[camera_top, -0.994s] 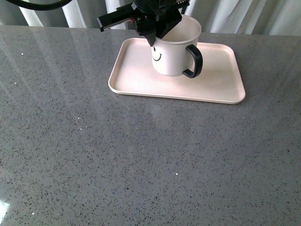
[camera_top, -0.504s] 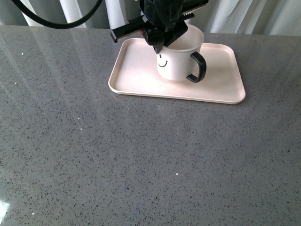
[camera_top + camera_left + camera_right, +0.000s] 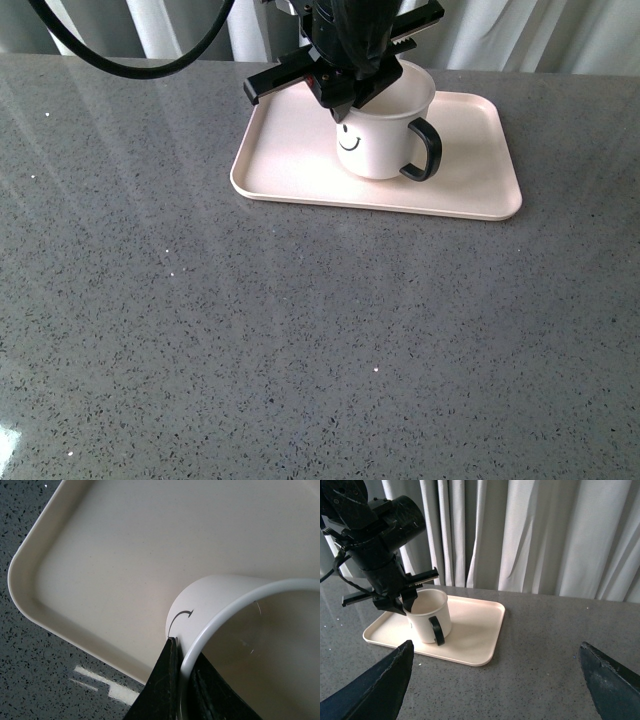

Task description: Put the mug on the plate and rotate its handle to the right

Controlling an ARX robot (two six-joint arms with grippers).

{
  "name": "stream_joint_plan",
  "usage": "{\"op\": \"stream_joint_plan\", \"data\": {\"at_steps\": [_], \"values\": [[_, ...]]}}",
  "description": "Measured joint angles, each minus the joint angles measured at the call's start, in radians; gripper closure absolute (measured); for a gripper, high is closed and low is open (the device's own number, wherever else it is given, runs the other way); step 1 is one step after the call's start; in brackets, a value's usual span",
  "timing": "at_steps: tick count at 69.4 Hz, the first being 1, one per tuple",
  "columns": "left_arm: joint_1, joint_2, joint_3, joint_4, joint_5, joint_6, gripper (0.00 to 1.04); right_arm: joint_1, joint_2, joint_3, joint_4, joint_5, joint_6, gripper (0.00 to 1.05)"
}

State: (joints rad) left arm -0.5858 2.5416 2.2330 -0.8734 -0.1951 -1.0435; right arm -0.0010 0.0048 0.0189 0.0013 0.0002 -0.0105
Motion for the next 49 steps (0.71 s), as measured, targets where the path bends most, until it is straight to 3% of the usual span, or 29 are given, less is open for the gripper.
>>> {"op": "stream_joint_plan", "data": {"at_steps": [39,49], "values": [[-0.008,0.011,0.005,-0.018,-0.007,-0.002,1.02,0.000,0.000,0.000,0.000,0.000,0.000,0.09],[-0.009,0.020,0.007,-0.020,-0.007,-0.002,0.74,0.000,0.000,0.000,0.000,0.000,0.000,0.09]]}}
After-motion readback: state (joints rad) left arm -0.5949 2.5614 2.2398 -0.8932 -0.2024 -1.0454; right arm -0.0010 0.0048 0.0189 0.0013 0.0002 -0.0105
